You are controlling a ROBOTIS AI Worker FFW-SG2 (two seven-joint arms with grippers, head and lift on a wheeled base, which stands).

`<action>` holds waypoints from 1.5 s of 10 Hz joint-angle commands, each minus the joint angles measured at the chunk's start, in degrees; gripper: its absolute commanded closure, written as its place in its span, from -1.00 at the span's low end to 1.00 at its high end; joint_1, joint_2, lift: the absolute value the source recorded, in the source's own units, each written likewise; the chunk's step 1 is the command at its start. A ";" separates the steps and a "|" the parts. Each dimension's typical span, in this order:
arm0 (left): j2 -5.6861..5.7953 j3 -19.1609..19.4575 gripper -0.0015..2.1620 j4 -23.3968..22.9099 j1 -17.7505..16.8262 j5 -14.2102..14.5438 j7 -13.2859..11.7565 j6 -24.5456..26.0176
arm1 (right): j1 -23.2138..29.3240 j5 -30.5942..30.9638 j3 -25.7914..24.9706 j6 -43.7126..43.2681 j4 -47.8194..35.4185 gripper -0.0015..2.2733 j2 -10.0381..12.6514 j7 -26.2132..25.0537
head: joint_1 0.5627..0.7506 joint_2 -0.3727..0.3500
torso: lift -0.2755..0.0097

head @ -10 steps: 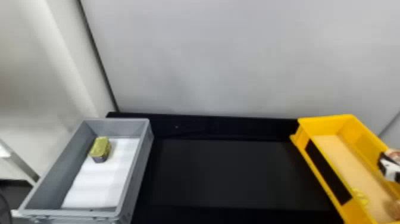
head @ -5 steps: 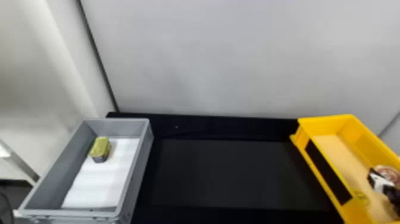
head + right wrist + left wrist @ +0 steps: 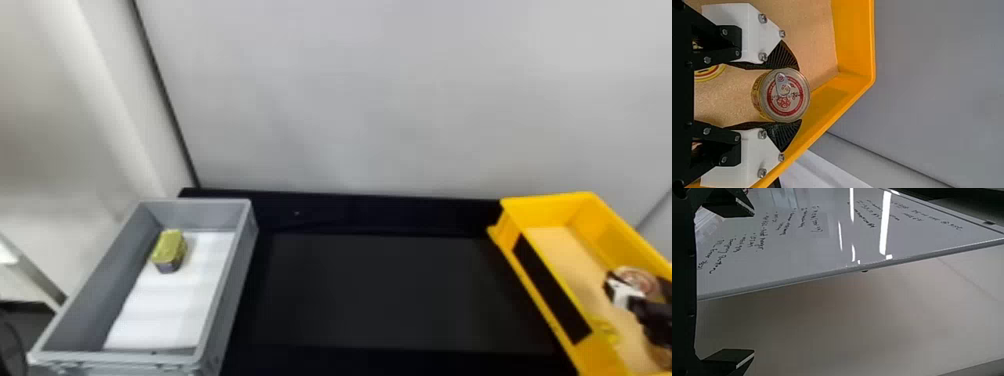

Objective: Pick up the round yellow can and place it in the yellow rectangular box

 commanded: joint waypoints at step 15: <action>-0.15 -0.30 -0.97 -0.07 -0.05 -0.11 -0.06 0.76 | -1.12 -2.44 -4.54 -9.70 -4.63 -0.85 -2.04 -1.68 | 0.39 0.07 | 0.46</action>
